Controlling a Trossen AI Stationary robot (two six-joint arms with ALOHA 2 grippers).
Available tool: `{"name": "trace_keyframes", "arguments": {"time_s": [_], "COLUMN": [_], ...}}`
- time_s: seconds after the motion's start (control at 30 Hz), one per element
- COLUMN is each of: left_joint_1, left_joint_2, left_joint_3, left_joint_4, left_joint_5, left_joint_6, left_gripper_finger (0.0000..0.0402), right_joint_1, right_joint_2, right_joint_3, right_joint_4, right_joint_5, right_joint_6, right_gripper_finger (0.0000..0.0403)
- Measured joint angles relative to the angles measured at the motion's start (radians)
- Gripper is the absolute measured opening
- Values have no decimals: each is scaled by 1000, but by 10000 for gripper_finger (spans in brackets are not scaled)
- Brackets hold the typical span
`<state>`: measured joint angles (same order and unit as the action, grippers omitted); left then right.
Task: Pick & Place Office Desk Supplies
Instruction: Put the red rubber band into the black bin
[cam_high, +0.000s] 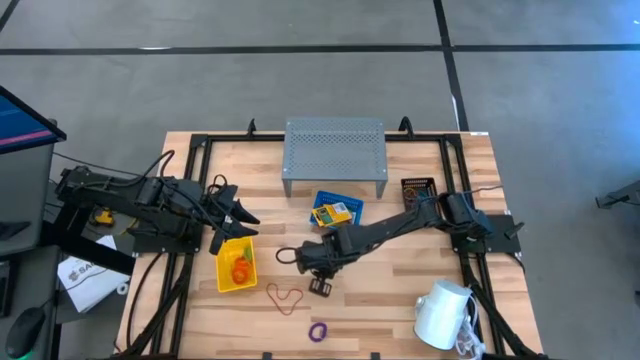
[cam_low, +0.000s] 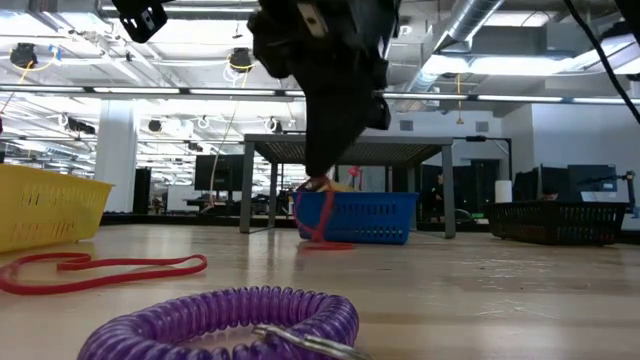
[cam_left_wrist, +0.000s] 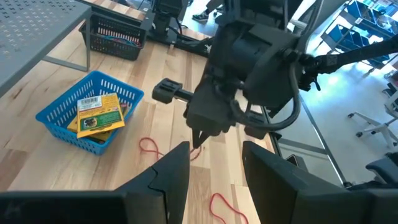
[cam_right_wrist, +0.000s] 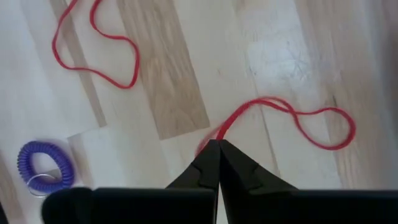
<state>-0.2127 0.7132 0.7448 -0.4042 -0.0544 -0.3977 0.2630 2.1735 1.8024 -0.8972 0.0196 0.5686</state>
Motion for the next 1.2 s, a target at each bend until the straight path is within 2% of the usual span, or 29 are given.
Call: {"name": "trace_keyframes", "arguments": {"time_s": [0.23,0.5,0.63,0.87,0.97,1.2], "left_joint_1": [0,0,0,0,0,0], "left_joint_2": [0,0,0,0,0,0], "left_joint_3": [0,0,0,0,0,0], "left_joint_4": [0,-31,-25,-26,-25,-23], "left_joint_5": [0,0,0,0,0,0], "left_joint_6": [0,0,0,0,0,0], "left_gripper_finger": [143,143,143,143,143,143], "right_joint_1": [5,4,-3,0,-1,-37], "right_joint_2": [-4,-91,-115,-73,-57,-57], "right_joint_3": [61,63,64,32,0,-57], "right_joint_4": [-95,-166,-161,-115,-85,25], "right_joint_5": [6,37,39,22,3,2], "right_joint_6": [-3,1,16,-10,-18,16], "right_gripper_finger": [0,0,0,4,28,138]}}
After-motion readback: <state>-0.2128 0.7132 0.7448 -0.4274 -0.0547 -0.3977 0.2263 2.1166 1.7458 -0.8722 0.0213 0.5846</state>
